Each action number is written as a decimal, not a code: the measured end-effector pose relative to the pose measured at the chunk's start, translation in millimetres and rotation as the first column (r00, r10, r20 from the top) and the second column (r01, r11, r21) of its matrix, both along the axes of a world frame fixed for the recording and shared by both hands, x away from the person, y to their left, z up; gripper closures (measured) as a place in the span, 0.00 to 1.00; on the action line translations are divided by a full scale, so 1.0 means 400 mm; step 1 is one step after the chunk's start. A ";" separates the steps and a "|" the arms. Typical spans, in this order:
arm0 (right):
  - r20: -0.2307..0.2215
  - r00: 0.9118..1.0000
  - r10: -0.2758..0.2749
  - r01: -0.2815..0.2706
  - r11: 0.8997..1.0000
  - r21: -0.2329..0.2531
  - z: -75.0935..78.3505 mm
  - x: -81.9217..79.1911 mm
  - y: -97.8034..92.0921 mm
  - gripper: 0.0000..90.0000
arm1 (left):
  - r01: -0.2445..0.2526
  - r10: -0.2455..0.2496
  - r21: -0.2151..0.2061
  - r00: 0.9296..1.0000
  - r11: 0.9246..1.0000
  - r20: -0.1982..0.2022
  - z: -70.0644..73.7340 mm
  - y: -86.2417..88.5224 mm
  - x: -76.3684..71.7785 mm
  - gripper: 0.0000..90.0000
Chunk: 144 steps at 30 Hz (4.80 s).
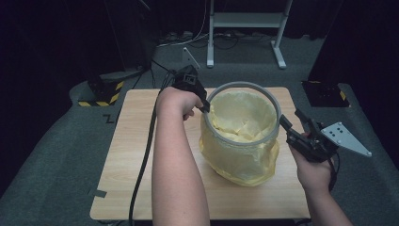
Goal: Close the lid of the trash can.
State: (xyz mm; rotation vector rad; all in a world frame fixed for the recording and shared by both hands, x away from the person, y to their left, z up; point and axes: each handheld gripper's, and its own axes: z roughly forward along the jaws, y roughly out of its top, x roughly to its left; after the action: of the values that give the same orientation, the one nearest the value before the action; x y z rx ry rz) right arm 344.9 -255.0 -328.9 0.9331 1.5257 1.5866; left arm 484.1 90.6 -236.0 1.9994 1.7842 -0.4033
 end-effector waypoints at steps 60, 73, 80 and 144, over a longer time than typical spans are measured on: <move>-0.060 0.998 0.029 -0.035 0.995 -0.094 -0.023 0.037 0.057 0.61 | 0.045 -0.049 0.103 0.998 0.994 0.035 -0.001 -0.034 0.010 0.92; -0.078 0.997 0.023 -0.031 0.994 -0.104 -0.032 0.041 0.061 0.61 | 0.065 -0.072 0.046 0.981 0.997 0.180 0.064 -0.001 -0.029 1.00; -0.075 0.997 0.020 -0.028 0.994 -0.110 -0.032 0.040 0.064 0.61 | 0.114 -0.121 0.060 0.984 0.992 0.127 0.026 -0.017 -0.036 1.00; -0.599 0.763 -0.244 0.034 0.940 -0.340 -0.487 0.092 -0.075 0.33 | -0.224 -0.027 0.273 0.726 0.936 0.687 -0.728 0.217 -0.258 0.27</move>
State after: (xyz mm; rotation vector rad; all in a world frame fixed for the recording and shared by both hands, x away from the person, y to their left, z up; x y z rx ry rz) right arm 381.6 -284.9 -523.5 1.4511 2.0282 0.8998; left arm 380.9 177.2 -527.1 1.8793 1.5085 0.6655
